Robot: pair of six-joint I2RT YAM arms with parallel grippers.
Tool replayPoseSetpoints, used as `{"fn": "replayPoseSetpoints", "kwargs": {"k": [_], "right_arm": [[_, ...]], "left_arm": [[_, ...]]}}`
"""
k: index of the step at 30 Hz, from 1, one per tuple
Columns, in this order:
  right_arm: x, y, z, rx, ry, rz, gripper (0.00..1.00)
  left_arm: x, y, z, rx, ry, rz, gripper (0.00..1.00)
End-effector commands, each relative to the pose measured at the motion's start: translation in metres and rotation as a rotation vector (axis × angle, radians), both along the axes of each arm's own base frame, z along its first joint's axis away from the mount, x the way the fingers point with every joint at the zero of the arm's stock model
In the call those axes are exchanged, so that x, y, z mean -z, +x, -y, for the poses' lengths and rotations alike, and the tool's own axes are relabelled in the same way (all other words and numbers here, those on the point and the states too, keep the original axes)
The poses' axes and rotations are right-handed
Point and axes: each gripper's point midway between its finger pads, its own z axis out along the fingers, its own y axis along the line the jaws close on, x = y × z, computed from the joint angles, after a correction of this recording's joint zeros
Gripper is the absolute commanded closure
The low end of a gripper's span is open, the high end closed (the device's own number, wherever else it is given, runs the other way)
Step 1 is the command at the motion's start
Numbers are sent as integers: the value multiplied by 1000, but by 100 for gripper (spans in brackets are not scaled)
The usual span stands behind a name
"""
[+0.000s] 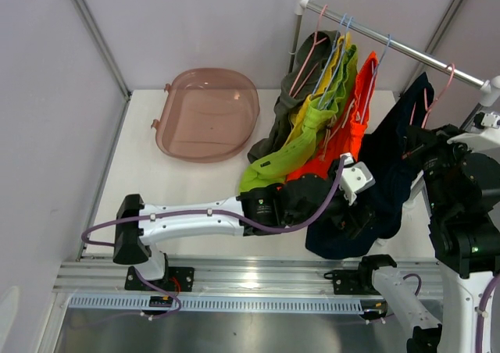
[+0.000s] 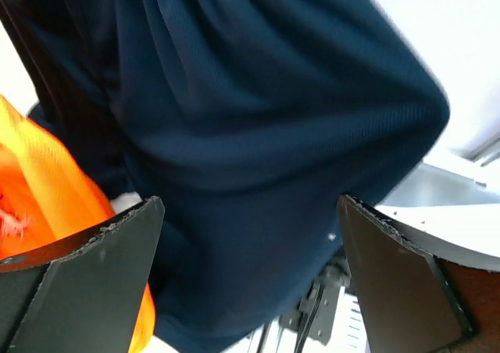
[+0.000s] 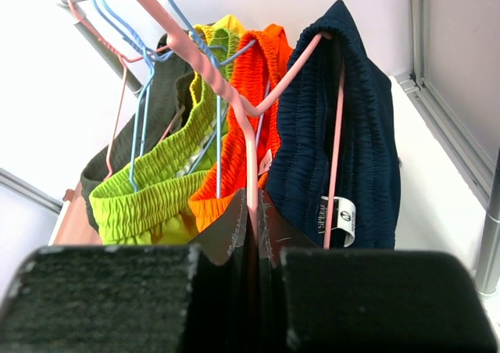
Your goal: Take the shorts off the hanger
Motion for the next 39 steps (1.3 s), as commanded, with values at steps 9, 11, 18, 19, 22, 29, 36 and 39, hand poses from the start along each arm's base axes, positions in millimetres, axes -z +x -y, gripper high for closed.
{"fn": "replayPoseSetpoints", "kwargs": {"k": [9,11,18,19,22,29,36,39], "right_arm": [[-29,8,0,7,4,104,100],[-29,13,0,9,-1,99,100],[-24,21,1,19,-3,90,100],[-24,22,0,15,-2,89,100],[-25,20,-1,7,5,90,100],[-24,16,-4,-8,13,81,100],[-23,19,-4,-5,15,76,100],[-23,22,-2,7,14,74,100]], "left_arm": [[-22,-36,2,50,-67,10,1],[-30,-46,-5,62,-85,13,1],[-23,-60,-6,73,-101,-4,1],[-18,-57,-5,61,-98,-4,1],[-5,-47,3,13,-85,28,1],[7,0,34,-60,-106,57,13],[-3,17,40,-56,-151,29,100],[3,4,24,-50,-135,21,100]]}}
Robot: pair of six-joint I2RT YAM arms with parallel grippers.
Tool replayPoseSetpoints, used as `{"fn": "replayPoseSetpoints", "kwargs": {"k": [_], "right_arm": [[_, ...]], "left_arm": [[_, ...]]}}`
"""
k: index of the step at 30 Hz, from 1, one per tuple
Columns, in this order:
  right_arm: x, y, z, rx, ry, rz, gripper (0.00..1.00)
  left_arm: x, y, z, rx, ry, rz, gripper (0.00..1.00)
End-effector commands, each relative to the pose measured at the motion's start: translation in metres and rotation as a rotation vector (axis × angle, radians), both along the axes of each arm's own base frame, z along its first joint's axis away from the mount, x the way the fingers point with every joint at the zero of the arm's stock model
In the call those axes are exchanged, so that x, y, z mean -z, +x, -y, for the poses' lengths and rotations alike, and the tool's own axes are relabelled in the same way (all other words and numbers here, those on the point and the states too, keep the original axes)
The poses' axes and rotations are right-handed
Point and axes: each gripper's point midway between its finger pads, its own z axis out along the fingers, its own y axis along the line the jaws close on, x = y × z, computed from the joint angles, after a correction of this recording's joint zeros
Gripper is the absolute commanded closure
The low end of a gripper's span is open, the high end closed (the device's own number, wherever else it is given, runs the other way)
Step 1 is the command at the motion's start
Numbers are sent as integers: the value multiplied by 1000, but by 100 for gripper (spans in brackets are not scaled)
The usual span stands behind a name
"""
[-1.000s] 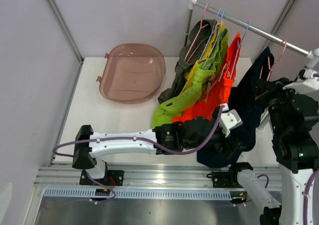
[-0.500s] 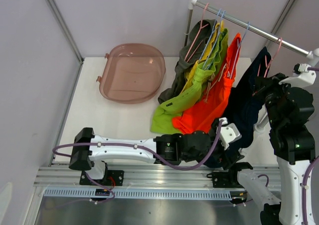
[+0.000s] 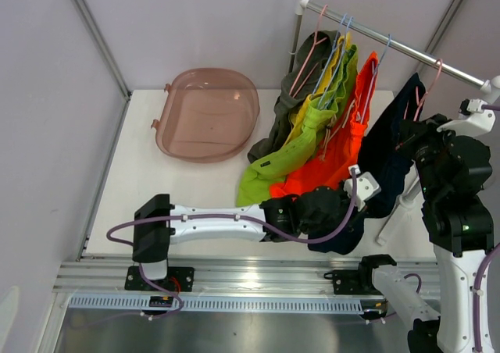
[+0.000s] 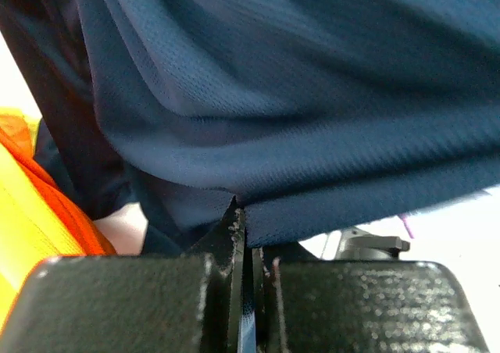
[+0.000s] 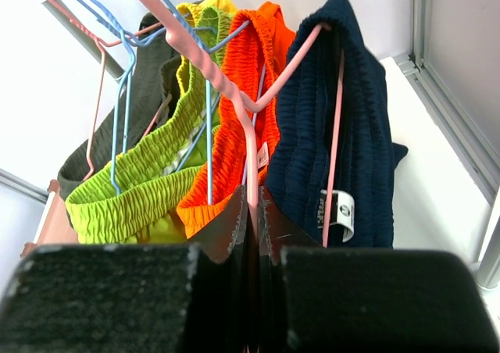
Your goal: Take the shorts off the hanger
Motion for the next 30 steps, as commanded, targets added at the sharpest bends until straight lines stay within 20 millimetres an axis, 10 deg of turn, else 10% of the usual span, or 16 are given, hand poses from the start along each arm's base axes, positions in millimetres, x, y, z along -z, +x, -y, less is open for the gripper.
{"fn": "replayPoseSetpoints", "kwargs": {"k": [1,5,10,16,24,30], "right_arm": [[-36,-2,2,12,16,127,100],[-45,3,10,54,-17,143,100],[-54,19,22,125,-74,135,100],[-57,24,18,110,-77,120,100],[-47,-23,-5,-21,82,72,100],[0,-90,-37,-202,205,-144,100]], "left_arm": [[-48,-25,-16,34,-114,-4,100],[-56,-78,-49,89,-125,-7,100],[-12,-162,-88,163,-49,-13,100],[49,-204,-113,156,51,-102,100],[23,-137,-70,30,2,-45,100],[-26,-28,-41,-142,-19,10,100]]}}
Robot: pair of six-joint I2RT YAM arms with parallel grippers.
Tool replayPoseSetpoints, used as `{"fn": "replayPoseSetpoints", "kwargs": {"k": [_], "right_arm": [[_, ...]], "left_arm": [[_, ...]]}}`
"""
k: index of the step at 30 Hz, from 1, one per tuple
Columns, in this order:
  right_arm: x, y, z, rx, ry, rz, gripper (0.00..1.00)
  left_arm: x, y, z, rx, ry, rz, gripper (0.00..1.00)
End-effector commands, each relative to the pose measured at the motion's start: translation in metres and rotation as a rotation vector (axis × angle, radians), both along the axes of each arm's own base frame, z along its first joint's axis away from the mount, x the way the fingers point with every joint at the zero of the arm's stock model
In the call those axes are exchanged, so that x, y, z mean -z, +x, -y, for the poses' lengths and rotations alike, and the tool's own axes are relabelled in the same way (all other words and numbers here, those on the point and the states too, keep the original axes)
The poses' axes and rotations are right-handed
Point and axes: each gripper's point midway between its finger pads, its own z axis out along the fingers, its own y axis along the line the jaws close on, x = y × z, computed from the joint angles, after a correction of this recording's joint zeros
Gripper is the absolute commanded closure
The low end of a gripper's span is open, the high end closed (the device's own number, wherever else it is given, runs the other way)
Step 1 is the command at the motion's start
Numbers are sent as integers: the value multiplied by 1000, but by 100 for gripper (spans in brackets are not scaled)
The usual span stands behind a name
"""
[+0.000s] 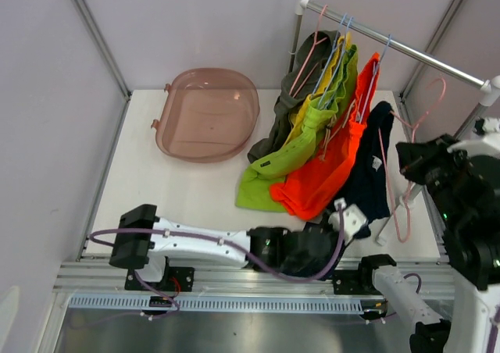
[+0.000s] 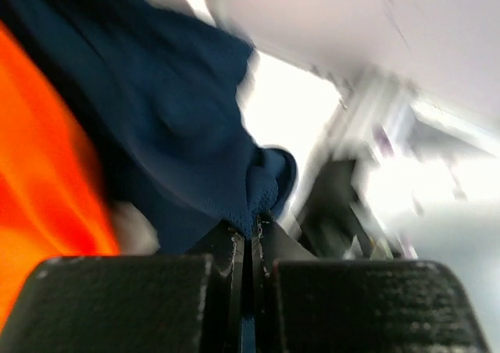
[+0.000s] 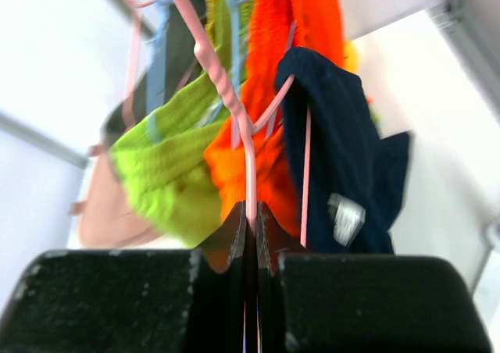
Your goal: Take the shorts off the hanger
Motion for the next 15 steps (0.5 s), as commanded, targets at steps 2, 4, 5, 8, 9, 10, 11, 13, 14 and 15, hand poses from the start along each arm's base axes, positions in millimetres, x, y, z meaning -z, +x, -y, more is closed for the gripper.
{"fn": "replayPoseSetpoints", "kwargs": {"k": [2,4,5,8,9,10,11,13,14,15], "right_arm": [[7,-62,-24,-128,150,-73,100],[18,-83,-26,-141,172,-126,100],[13,-93,-24,-133,177,-118,100],[13,-113,-20,-117,161,-149,100],[14,-116,-17,-102,151,-157,100],[13,-114,-12,-76,132,-155,100],[9,-113,-8,-63,113,-138,100],[3,-102,-4,-43,87,-123,100],[0,-94,4,-2,65,-112,100],[-9,-85,8,10,37,-79,100]], "left_arm": [[-76,72,19,-86,-113,20,100],[-104,113,15,-145,-139,9,100],[-95,125,19,-155,-114,-6,100],[-110,158,13,-195,-111,-24,100],[-116,159,9,-196,-111,-21,100],[-111,153,7,-180,-101,-24,100],[-136,142,-1,-144,-170,-24,100],[-108,112,-7,-98,-133,-45,100],[-94,99,-13,-83,-117,-60,100],[-115,74,-23,-54,-170,-59,100]]}}
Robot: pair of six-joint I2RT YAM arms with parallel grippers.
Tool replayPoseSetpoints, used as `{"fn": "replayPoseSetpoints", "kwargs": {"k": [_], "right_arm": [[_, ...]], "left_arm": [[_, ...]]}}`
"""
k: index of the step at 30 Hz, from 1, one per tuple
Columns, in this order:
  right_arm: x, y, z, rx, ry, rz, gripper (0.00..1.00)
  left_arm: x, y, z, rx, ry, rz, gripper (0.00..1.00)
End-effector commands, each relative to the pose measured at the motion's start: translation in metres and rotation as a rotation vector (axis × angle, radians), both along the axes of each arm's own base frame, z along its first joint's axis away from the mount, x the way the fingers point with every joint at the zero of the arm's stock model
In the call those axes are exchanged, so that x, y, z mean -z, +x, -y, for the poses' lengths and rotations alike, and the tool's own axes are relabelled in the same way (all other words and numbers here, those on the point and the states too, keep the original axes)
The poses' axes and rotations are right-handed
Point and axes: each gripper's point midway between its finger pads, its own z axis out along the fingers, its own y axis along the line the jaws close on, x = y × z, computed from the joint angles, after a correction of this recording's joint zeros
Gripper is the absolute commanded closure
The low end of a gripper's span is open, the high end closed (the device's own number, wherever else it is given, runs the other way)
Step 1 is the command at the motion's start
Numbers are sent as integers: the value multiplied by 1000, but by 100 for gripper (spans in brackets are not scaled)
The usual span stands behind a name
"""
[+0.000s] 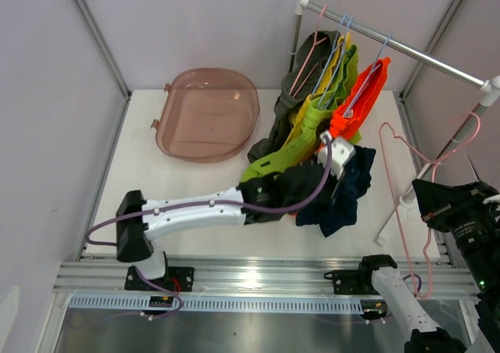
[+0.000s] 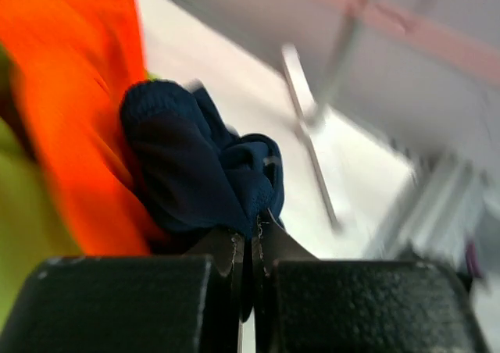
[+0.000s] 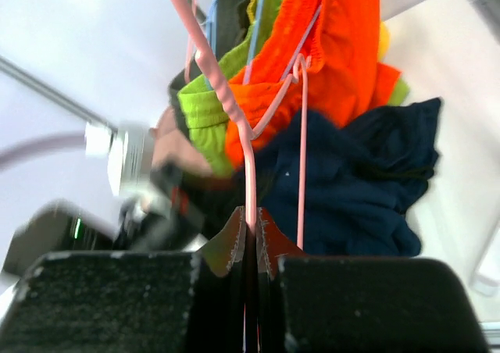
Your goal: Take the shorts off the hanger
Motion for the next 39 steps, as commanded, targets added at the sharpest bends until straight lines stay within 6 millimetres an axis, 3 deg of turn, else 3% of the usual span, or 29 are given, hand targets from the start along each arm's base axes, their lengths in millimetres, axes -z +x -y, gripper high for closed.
{"fn": "replayPoseSetpoints", "kwargs": {"k": [1,2,3,4,5,6,7,9,11,12,18,20,24,26,28,31,39], "right_arm": [[12,37,19,98,-101,-107,100],[7,44,23,114,-119,-98,100],[-4,51,25,127,-137,-65,100],[-8,58,28,141,-149,-59,100],[-10,71,30,154,-159,-66,100],[-18,81,34,184,-166,-36,100],[-18,90,36,194,-182,-38,100],[-26,111,42,239,-191,-10,100],[-26,127,45,266,-195,-1,100],[-32,139,48,290,-196,19,100],[-40,183,62,379,-225,43,100],[-37,198,68,403,-236,33,100],[-8,221,90,460,-257,-39,100],[3,227,94,448,-254,-52,100],[28,231,107,463,-238,-101,100],[51,230,108,428,-207,-135,100],[55,201,97,399,-187,-101,100]], "left_arm": [[-25,-88,-19,159,-95,-25,100],[-13,-100,-25,169,-76,-34,100],[-22,-127,-35,205,-96,-40,100],[-22,-134,-44,185,-99,-43,100],[-5,-142,-53,181,-73,-68,100],[-2,-159,-62,199,-64,-79,100],[-10,-160,-79,179,-89,-82,100],[-1,-169,-100,174,-80,-110,100],[-2,-165,-127,139,-107,-131,100],[18,-162,-138,125,-59,-132,100],[23,-139,-192,6,-42,-133,100],[23,-135,-203,-12,-46,-131,100],[12,-123,-225,-67,-69,-113,100],[3,-119,-233,-87,-68,-99,100],[-6,-114,-240,-111,-71,-79,100],[-21,-104,-251,-148,-79,-48,100],[-76,-71,-287,-246,-127,34,100]]}}
